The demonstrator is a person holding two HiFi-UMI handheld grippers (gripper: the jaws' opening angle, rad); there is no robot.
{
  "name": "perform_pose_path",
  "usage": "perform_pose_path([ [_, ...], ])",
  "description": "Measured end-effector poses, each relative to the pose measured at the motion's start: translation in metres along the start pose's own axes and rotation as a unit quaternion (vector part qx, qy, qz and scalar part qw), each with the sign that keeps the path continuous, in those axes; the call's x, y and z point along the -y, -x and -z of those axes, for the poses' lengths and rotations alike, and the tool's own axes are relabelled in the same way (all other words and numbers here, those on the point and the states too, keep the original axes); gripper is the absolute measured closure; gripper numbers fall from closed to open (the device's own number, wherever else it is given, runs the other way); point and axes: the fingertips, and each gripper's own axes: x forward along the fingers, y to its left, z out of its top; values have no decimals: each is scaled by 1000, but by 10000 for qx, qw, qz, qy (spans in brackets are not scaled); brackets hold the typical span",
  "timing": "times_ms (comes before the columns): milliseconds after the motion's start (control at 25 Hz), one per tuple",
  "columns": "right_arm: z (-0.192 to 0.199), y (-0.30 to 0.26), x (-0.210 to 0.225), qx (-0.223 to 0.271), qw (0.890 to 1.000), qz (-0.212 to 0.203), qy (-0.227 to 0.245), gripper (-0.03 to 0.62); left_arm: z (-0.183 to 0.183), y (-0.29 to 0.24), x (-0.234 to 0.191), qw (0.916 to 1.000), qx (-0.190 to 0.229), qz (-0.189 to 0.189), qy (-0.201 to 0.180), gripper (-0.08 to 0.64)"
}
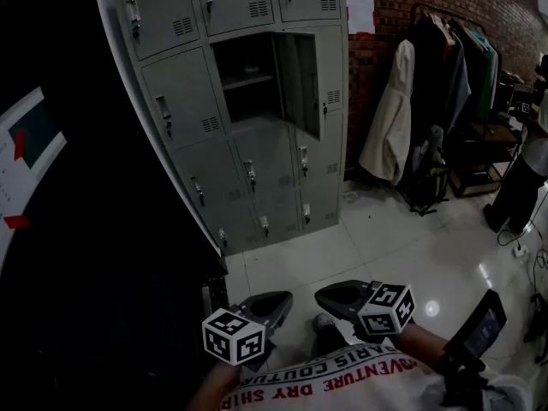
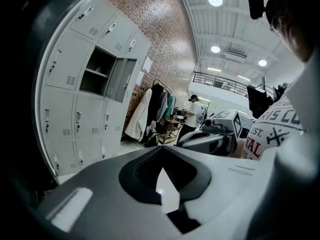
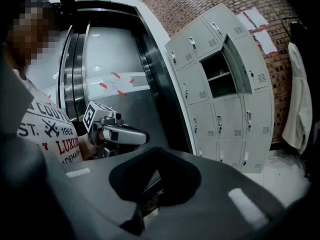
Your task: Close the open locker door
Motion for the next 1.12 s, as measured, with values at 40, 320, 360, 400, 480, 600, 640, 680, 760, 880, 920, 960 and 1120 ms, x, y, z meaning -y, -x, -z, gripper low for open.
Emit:
perform_pose_path([
  [40, -3, -4, 15, 18, 10000, 2, -57, 600, -3, -10, -10, 10000, -24, -21, 56, 555],
  [320, -43, -30, 141, 2, 9997, 0, -263, 600, -48, -86, -96, 9991, -89, -269, 312, 555],
  [360, -52, -34, 161, 12, 9996, 8, -271, 600, -60, -98, -111, 9990, -84, -314, 311, 555],
  [400, -62, -37, 181, 25, 9996, 17, -270, 600, -73, -110, -126, 9989, -74, -373, 286, 555],
  [480, -82, -44, 217, 54, 9997, 7, -258, 600, -102, -133, -155, 9984, -17, -512, 219, 555],
  [600, -111, -54, 258, 76, 9997, -89, -223, 600, -137, -164, -186, 9979, 70, -624, 178, 555],
  [640, -119, -55, 268, 69, 9997, -140, -201, 600, -144, -174, -192, 9978, 64, -646, 148, 555],
  [680, -127, -57, 276, 59, 9997, -193, -162, 600, -151, -182, -196, 9977, 53, -661, 114, 555],
  [760, -141, -59, 292, 66, 9996, -260, -54, 600, -164, -194, -203, 9977, 81, -670, 88, 555],
  [880, -158, -61, 316, 147, 9996, -242, 10, 600, -177, -203, -214, 9973, 137, -712, 103, 555],
  [920, -162, -61, 323, 185, 9996, -209, 10, 600, -179, -205, -217, 9971, 132, -744, 86, 555],
  [960, -166, -61, 331, 224, 9996, -161, 6, 600, -181, -206, -222, 9969, 129, -779, 70, 555],
  [1120, -181, -60, 358, 340, 9994, 50, 4, 600, -192, -211, -236, 9963, 214, -829, 65, 555],
])
